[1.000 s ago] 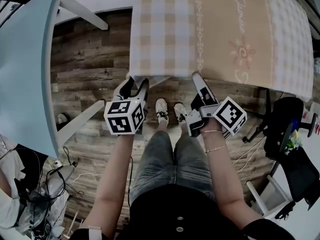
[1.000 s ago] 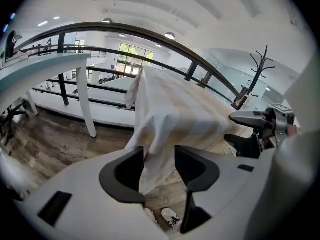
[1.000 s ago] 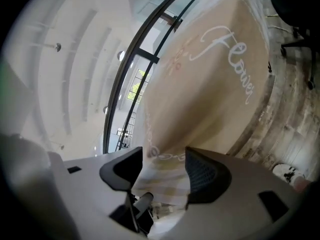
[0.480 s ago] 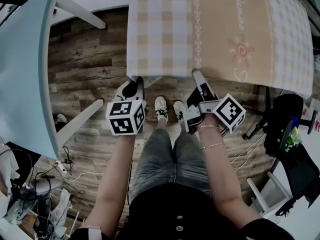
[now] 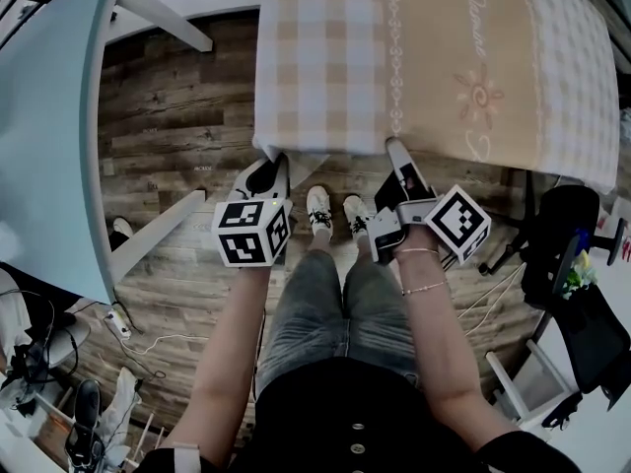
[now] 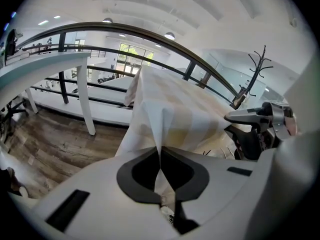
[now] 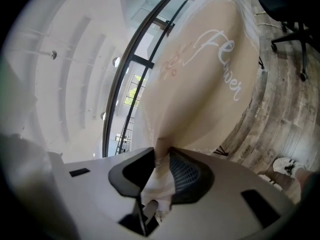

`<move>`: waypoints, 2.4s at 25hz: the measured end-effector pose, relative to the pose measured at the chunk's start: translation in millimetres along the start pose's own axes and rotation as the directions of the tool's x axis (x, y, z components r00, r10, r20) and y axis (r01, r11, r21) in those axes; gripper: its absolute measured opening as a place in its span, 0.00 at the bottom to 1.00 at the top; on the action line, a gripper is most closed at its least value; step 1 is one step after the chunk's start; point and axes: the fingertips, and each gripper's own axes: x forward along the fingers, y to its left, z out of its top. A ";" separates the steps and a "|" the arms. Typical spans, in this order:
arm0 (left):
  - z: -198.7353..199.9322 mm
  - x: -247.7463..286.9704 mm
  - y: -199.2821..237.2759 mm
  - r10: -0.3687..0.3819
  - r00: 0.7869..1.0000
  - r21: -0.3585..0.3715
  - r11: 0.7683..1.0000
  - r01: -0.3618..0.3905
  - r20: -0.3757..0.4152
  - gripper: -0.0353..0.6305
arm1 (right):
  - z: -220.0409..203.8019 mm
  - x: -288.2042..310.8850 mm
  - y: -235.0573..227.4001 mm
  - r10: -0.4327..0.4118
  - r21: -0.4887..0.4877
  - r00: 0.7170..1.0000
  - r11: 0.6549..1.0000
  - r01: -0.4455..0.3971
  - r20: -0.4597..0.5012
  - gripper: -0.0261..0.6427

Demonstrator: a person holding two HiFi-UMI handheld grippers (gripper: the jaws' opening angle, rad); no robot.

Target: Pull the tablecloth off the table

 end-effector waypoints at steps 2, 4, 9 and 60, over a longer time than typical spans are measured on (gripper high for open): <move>-1.1 -3.4 -2.0 -0.011 1.000 0.005 1.000 0.011 0.001 0.08 | -0.1 -2.5 3.7 -0.001 -0.041 1.000 0.999 0.001 -0.001 0.15; -2.4 -6.3 -3.5 -0.021 1.000 0.006 1.000 0.021 -0.001 0.08 | -0.7 -3.2 6.6 0.004 -0.051 1.000 0.999 -0.004 -0.004 0.11; -5.3 -10.6 -7.5 -0.061 0.998 -0.002 0.998 0.061 -0.022 0.08 | 0.4 -6.4 7.2 -0.006 -0.086 1.000 0.996 0.006 -0.008 0.08; -110.6 -199.0 -151.0 -0.028 0.989 -0.003 1.000 0.029 0.144 0.08 | -59.3 -219.1 -26.2 0.116 -0.197 0.988 0.971 -0.134 -0.100 0.08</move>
